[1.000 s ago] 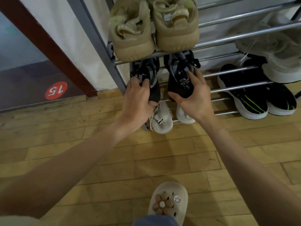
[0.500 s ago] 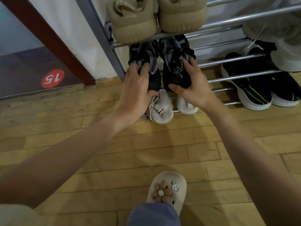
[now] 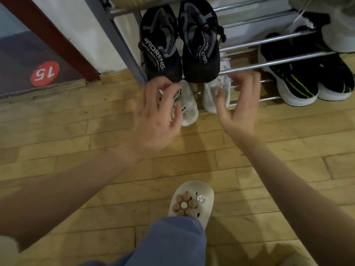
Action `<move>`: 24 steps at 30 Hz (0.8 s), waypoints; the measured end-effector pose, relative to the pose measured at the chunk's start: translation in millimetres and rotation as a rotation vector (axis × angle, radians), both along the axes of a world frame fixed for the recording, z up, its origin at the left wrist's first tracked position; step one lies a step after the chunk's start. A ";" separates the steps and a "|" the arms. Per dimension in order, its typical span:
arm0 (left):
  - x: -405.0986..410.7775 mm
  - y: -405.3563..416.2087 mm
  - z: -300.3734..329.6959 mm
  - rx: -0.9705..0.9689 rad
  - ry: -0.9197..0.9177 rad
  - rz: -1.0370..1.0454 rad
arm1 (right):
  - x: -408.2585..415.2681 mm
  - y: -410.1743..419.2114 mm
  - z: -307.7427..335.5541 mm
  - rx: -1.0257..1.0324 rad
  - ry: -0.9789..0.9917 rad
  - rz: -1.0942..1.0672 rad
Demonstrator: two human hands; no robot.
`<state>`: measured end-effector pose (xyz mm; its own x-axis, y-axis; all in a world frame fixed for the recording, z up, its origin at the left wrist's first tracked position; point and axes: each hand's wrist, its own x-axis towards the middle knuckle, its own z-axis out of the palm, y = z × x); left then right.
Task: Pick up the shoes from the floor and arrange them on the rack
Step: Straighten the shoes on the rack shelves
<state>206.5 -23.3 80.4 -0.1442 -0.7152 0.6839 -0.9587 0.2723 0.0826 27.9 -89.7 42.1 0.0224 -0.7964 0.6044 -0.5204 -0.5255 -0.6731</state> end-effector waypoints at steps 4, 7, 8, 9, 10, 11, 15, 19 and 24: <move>-11.6 -0.1 -47.0 0.625 0.287 0.217 | -6.6 11.1 -54.5 0.331 0.140 0.005; -20.9 -18.4 -67.3 1.025 0.955 0.486 | -1.6 6.5 -67.0 0.548 0.110 -0.038; -23.4 -24.6 -68.6 1.075 1.244 0.544 | 1.6 3.5 -66.7 0.620 0.093 -0.058; -24.7 -28.9 -68.4 1.104 1.469 0.566 | 5.2 -0.9 -65.5 0.695 0.072 -0.075; -25.6 -31.2 -68.5 1.124 1.612 0.559 | 8.8 -6.6 -64.1 0.761 0.059 -0.086; -26.2 -31.9 -70.1 1.136 1.713 0.537 | 12.5 -12.8 -62.5 0.809 0.067 -0.098; -22.6 -31.5 -72.1 1.043 2.148 0.413 | 20.8 -30.7 -60.3 0.882 0.141 -0.173; -18.9 -37.0 -69.5 0.939 2.253 0.415 | 19.5 -37.0 -63.8 0.899 0.110 -0.183; -22.3 -41.0 -68.2 0.860 2.123 0.521 | 17.5 -39.2 -66.2 0.899 0.061 -0.194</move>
<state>184.2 -64.3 12.2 0.3134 -0.5410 -0.7804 0.6296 -0.4969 0.5973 45.4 -128.9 -24.2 -0.1494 -0.9588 -0.2417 -0.5928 0.2825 -0.7542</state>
